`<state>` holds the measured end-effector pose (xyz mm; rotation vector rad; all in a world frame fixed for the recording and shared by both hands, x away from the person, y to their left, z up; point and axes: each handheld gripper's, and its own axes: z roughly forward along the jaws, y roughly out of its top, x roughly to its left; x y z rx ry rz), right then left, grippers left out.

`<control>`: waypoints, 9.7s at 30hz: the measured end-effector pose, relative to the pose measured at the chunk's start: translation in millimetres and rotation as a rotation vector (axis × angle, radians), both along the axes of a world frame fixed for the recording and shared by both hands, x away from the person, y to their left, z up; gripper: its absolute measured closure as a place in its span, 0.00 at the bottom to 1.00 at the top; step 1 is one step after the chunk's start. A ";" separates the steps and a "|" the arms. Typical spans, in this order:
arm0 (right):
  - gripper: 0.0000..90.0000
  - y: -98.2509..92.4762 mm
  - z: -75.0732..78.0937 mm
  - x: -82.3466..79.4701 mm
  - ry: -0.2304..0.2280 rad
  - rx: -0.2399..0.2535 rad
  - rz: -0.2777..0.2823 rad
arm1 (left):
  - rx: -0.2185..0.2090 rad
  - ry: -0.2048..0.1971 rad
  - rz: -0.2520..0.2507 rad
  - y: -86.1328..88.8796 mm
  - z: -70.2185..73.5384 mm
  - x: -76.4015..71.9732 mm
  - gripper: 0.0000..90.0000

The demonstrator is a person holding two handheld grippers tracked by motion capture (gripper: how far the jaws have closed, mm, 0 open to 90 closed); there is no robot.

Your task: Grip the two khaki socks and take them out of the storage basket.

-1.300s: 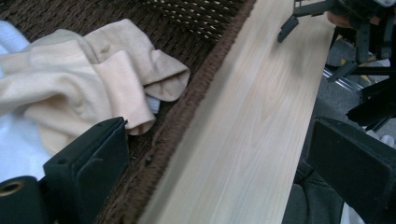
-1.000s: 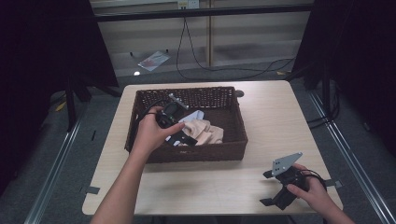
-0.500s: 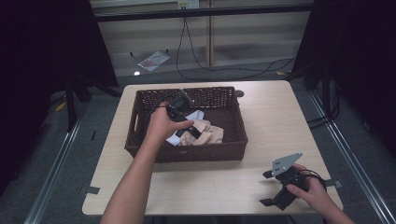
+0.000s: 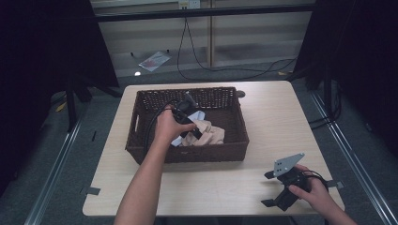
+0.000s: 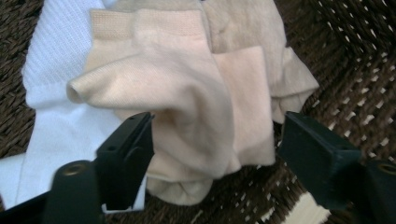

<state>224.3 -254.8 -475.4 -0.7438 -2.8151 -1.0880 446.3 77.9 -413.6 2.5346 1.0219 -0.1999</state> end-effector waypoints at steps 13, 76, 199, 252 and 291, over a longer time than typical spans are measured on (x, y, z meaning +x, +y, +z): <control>0.02 -0.5 0.4 0.4 -0.007 0.006 0.002 | 0.018 -0.004 0.000 -2.7 -14.0 1.7 0.62; 0.02 1.5 -1.4 1.0 -0.009 0.001 0.013 | -0.011 0.032 -0.072 42.1 141.6 -42.5 0.95; 0.02 1.9 -0.1 -0.6 -0.005 0.004 0.015 | -0.055 -0.007 -0.215 1.7 83.1 -75.2 0.12; 0.02 1.9 -0.7 -0.2 -0.003 -0.001 0.017 | 0.006 0.018 -0.003 -5.4 4.3 -11.1 0.22; 0.02 2.6 0.0 -0.8 -0.003 0.006 0.021 | 0.066 0.014 -0.194 -16.7 -12.4 -11.2 0.95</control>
